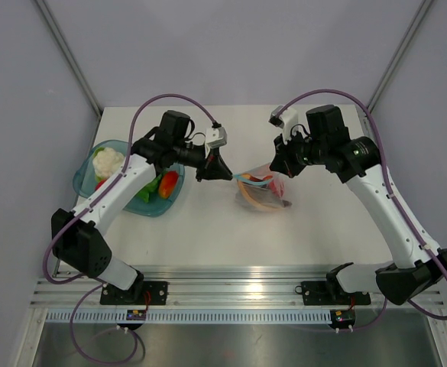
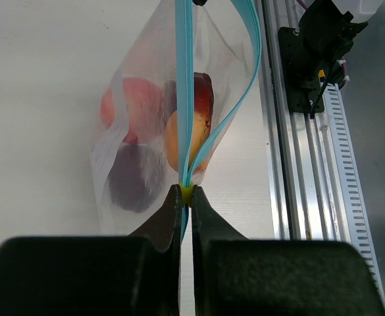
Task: Place the food in the zip-top bag and seal the zipper
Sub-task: Adjust the zipper food storage bag at the center of the board.
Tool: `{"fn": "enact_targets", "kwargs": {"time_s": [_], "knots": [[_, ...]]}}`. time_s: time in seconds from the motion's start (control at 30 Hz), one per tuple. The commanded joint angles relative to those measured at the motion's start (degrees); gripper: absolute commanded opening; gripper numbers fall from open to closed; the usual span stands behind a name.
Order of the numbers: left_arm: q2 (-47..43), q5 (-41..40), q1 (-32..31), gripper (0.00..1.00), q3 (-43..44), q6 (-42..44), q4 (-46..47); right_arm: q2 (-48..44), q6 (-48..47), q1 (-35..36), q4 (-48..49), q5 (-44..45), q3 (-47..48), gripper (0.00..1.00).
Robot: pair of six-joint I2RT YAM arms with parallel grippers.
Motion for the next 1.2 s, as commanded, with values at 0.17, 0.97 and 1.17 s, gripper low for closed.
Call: {"fn": "enact_targets", "kwargs": {"time_s": [0.17,0.97,1.17], "knots": [[-2.47,-1.43,1.82,0.0,-0.84,-0.2,-0.17,-3.15,1.1,-0.27,3.26,2.46,-0.17,0.0],[-1.86,-0.29,3.93,0.0,-2.69,-0.37,0.0,-0.86,3.92,-0.27,7.39,2.37,0.7,0.0],[-2.21,1.11,4.28,0.0,-0.58,-1.16,0.35,-0.16,4.0,-0.27,4.84,-0.09,6.33,0.0]]}}
